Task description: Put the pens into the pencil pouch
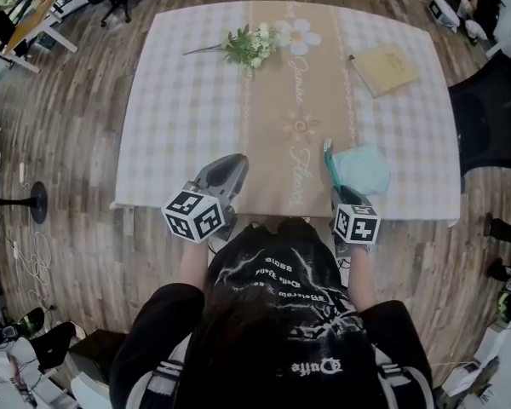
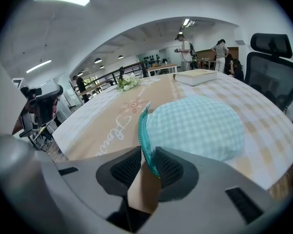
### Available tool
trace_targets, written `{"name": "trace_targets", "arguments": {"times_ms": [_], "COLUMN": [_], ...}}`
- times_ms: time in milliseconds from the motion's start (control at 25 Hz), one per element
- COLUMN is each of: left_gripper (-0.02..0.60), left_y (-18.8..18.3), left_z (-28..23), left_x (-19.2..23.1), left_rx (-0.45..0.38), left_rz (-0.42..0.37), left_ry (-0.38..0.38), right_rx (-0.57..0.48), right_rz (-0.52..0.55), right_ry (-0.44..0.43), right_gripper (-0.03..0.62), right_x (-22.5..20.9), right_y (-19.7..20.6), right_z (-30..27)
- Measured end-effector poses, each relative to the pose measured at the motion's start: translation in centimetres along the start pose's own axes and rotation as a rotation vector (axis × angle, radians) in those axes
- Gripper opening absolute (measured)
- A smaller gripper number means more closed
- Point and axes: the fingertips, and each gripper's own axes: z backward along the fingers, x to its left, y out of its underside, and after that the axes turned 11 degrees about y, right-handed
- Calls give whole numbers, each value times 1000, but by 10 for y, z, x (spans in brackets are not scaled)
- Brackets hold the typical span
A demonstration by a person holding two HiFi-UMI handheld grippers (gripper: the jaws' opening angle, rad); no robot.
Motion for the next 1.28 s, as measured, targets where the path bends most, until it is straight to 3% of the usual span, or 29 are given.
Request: {"name": "trace_targets", "arguments": {"times_ms": [160, 360, 600, 760, 1040, 1280], "left_gripper": [55, 55, 55, 57, 36, 21], "left_y": [2, 3, 11, 18, 30, 26], "left_z": [8, 23, 42, 55, 73, 80], "left_x": [-2, -3, -4, -8, -17, -17], "left_rx": [0, -12, 12, 17, -3, -4], "left_rz": [-6, -49, -148, -186, -206, -238], "left_ry": [-2, -32, -111, -124, -103, -103], "right_rx": [-20, -132, -285, -393, -531, -558], "right_rz": [-7, 34, 96, 129, 174, 183], "right_ry": [1, 39, 7, -7, 34, 18], "right_gripper": [176, 300, 313, 254, 9, 8], "right_x": [8, 25, 57, 79, 103, 116], "right_y": [-2, -16, -43, -63, -78, -81], "right_z": [5, 30, 65, 88, 117, 125]}}
